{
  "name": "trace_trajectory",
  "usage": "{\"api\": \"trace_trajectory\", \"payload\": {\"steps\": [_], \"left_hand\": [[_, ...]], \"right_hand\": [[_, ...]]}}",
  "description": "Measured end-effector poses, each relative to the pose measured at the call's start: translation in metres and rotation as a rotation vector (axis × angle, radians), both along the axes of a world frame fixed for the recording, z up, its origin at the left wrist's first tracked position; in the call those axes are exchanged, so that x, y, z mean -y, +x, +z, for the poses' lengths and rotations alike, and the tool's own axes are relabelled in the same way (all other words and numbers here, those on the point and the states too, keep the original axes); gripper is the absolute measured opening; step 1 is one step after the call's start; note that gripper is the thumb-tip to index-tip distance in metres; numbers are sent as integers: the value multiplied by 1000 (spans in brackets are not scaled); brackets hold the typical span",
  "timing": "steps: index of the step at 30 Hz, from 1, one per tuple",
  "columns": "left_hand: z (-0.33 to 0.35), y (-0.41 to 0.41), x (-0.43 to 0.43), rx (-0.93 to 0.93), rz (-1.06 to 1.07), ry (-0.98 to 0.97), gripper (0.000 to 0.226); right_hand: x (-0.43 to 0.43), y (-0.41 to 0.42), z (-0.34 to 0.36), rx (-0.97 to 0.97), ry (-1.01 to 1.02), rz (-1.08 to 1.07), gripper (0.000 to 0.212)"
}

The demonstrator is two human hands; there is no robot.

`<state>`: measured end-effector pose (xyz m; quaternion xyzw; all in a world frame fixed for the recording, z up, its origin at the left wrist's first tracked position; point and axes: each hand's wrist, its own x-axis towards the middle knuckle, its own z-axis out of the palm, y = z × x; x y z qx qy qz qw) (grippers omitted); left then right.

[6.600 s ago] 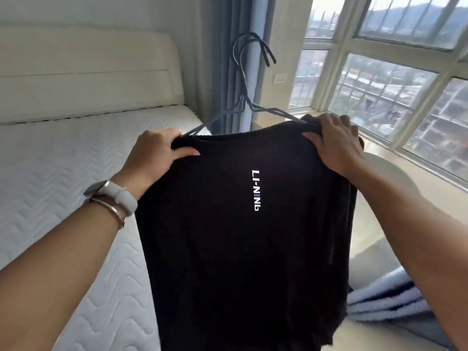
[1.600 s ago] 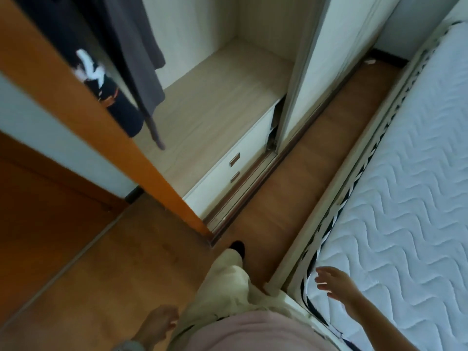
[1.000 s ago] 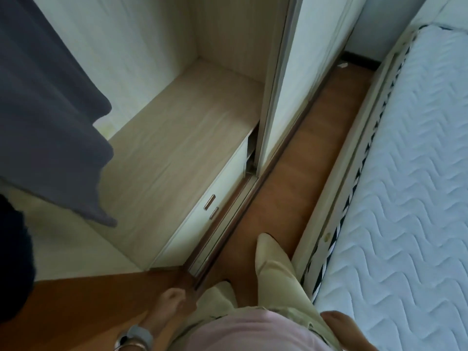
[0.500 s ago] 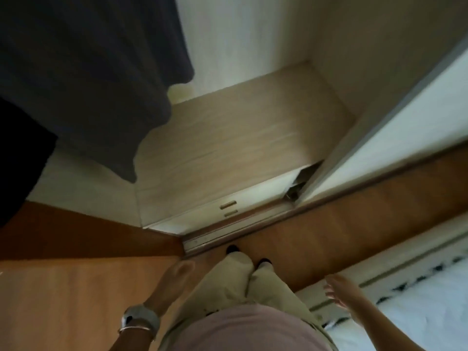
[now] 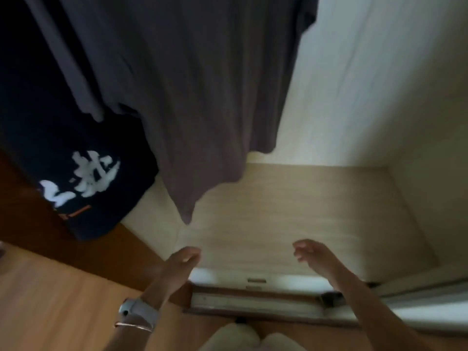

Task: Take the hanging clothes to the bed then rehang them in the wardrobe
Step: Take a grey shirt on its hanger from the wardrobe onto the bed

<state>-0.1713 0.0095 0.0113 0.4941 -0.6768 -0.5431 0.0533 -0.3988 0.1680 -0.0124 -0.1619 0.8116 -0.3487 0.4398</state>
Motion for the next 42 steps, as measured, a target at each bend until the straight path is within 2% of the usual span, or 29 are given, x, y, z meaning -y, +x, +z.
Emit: {"api": "trace_trajectory", "payload": {"steps": [1,2,3,5,8,10,13,16,20,22,25,28,30,32,35,38,40,42], "left_hand": [[14,4,13,-50,29,-182,20],[43,-8,19,-129,96,-191,18],[69,-16,20,-252,59,-191,14],[124,-29,34,-401,50,-367,17],[213,-34,39,-516,94,-678,24],[266,-38,42,-577,153,-896,25],[335,-40,52,-519,269,-1288,14],[400,-42,57,-412,375,-1619,28],[466,-40,73,-347,483,-1844,26],[493,-36,88,-251,528,-1856,27],[527,-34,113,-48,526,-1692,33],[554,-38,134,245,486,-1498,39],[565,-42,145,413,451,-1401,39],[573,-47,152,473,402,-1302,37],[583,-54,161,372,398,-1179,31],[586,-58,164,75,387,-960,15],[586,-59,167,-92,376,-824,27],[588,-62,167,-154,374,-837,25]], "right_hand": [[25,-11,25,-57,-89,26,21],[46,-22,47,-117,-192,70,20],[65,-28,71,-177,-283,120,20],[100,-32,124,-290,-420,237,23],[145,-27,211,-368,-637,399,30],[164,-19,262,-451,-780,473,27],[185,-13,340,-558,-1016,515,23],[201,-9,407,-678,-1205,498,23],[217,-6,474,-797,-1410,379,14],[224,-3,499,-848,-1446,334,20],[234,1,531,-849,-1388,320,36],[248,3,551,-617,-1247,290,45],[259,4,560,-397,-1234,285,34],[264,7,569,-147,-1260,286,29],[269,9,579,98,-1271,255,26],[269,8,584,189,-1255,245,14],[269,5,585,226,-1257,252,24],[268,4,587,252,-1276,269,27]]}}
